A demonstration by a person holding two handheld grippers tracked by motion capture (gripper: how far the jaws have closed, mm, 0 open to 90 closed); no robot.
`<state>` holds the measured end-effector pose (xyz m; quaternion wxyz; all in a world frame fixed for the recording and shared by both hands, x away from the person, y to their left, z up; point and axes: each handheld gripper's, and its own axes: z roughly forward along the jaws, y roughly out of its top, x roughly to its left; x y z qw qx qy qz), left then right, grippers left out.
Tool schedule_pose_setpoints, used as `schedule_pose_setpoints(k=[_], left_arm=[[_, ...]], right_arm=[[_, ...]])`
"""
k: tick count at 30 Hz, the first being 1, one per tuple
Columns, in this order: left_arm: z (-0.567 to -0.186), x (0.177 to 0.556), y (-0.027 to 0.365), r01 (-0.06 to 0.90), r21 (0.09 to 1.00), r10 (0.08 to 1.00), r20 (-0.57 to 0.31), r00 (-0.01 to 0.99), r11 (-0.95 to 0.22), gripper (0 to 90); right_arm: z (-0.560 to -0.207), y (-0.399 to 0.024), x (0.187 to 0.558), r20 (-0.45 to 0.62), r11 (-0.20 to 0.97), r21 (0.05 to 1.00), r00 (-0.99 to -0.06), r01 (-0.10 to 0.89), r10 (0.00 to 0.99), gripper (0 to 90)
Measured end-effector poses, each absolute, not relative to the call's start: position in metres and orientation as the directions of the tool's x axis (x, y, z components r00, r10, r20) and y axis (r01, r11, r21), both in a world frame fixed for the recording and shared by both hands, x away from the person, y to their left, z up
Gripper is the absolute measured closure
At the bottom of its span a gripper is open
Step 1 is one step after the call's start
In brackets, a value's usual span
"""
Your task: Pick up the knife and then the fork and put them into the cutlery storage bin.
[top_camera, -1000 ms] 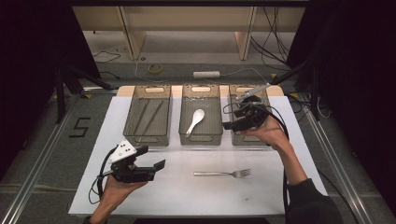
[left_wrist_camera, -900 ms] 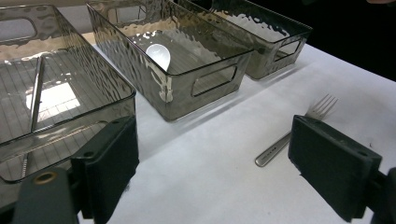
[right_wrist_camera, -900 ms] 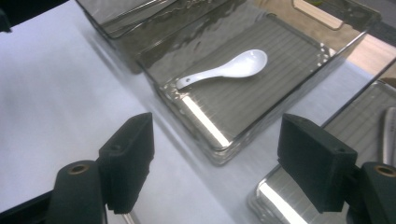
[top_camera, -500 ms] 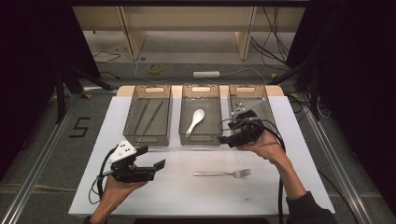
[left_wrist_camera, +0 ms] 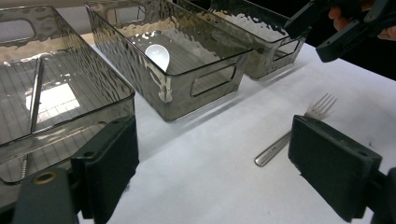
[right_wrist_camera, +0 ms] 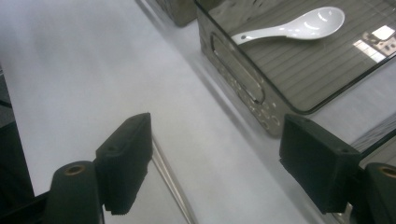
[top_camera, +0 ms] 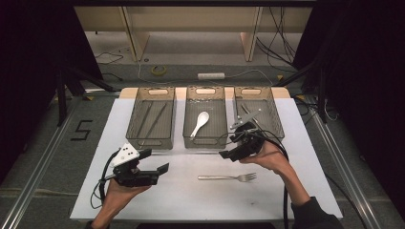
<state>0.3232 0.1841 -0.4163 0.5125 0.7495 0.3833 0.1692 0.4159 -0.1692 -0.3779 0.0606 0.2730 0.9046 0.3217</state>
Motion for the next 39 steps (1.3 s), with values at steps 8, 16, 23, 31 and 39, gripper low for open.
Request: schedule_pose_setpoints(k=[8,16,23,31,39], left_arm=[[-0.416,0.323,0.184,0.402,0.898,0.748,-0.14,0.648,-0.179,15.6],[-0.416,0.323,0.184,0.395,0.903,0.749,-0.142,0.647,-0.169,15.6],[-0.416,0.323,0.184,0.397,0.901,0.748,-0.138,0.649,-0.178,15.5],[-0.416,0.322,0.184,0.394,0.903,0.749,-0.142,0.647,-0.169,15.6],[-0.416,0.322,0.184,0.395,0.903,0.749,-0.144,0.647,-0.168,15.6]], right_arm=[[-0.384,-0.168,0.412,0.067,0.667,0.588,-0.849,0.458,0.524,25.3],[-0.39,-0.163,0.407,0.062,0.697,0.559,-0.861,0.449,0.505,22.0],[-0.398,-0.159,0.404,0.057,0.725,0.523,-0.867,0.448,0.495,21.9],[-0.41,-0.153,0.398,0.051,0.772,0.466,-0.884,0.433,0.466,29.1],[-0.422,-0.15,0.395,0.057,0.813,0.404,-0.899,0.419,0.435,38.8]])
